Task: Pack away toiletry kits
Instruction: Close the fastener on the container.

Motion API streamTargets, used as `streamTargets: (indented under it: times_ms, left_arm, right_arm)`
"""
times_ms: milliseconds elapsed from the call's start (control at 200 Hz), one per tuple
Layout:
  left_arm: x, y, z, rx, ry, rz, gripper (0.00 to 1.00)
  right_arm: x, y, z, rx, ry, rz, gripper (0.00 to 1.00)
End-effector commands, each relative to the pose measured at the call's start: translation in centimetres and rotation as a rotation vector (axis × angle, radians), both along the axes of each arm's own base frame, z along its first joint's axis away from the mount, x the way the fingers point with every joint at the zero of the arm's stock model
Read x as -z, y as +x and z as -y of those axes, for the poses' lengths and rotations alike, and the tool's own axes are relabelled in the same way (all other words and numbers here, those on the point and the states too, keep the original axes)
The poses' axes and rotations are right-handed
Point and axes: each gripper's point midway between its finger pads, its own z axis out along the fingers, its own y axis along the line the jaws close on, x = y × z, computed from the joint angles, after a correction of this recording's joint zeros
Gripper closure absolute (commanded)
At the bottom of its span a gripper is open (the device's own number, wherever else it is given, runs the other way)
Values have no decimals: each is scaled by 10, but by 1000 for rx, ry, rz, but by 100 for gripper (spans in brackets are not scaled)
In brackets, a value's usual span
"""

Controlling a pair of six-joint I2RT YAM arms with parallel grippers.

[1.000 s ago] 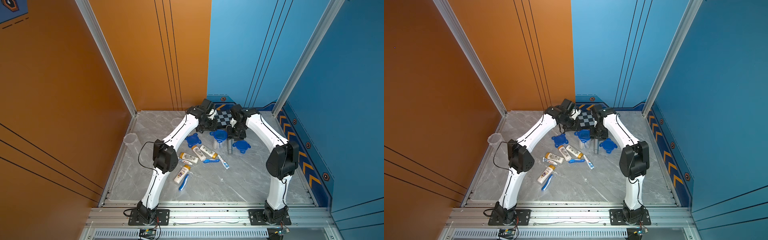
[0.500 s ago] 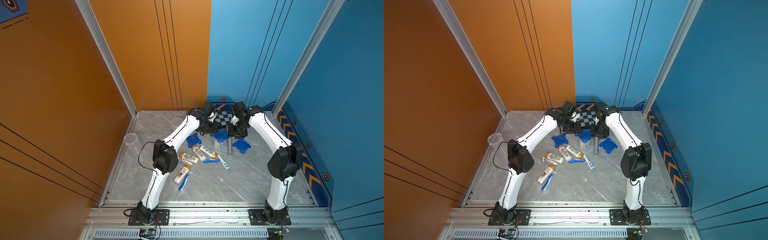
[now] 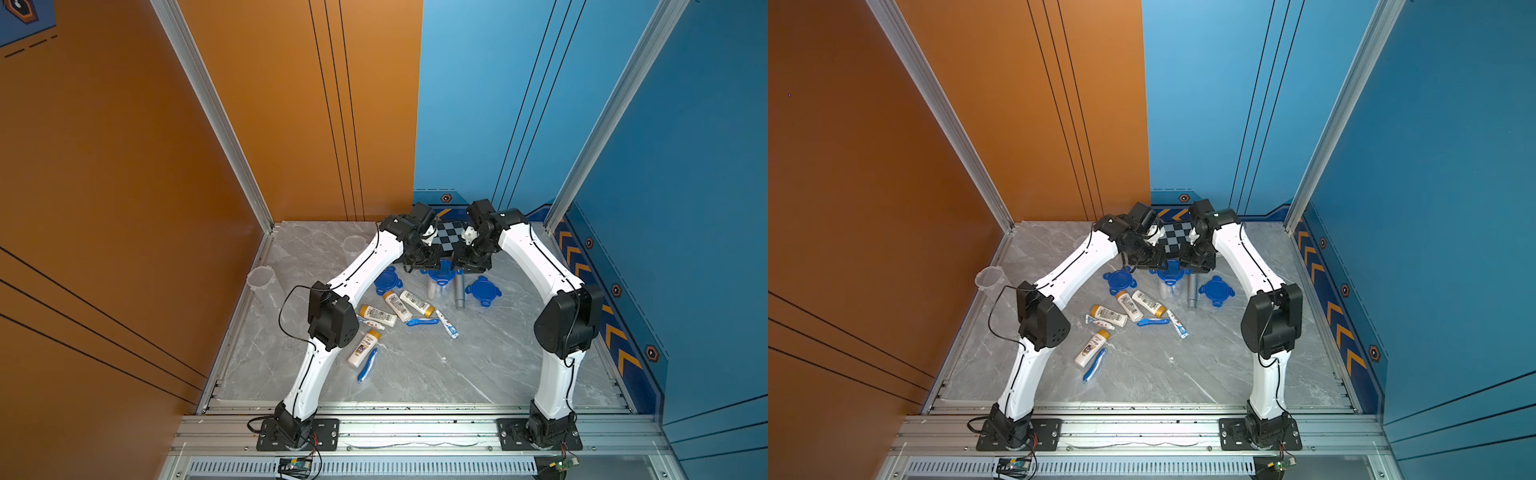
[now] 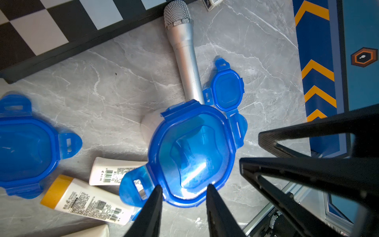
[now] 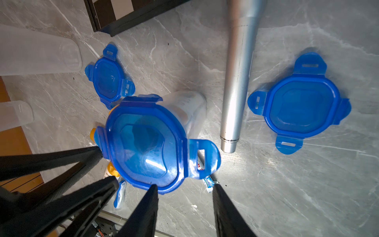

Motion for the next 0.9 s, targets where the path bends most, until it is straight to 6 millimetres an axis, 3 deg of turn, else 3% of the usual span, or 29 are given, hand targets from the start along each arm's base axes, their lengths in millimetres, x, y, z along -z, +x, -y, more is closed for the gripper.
streamTargets:
  times_ms: [0,510,891]
  left_arm:
    - [-2,-6,-11,-6,36,-4,63]
    - [6,-6,-22,-30,66,-19,65]
    - [15,-2,1,-3,-59,-72,64]
  right_arm:
    - [15,2,-4,15,22,-39,54]
    - [32,5,-10,10,70,-77,55]
    - [41,1,-19,-3,118,-102,55]
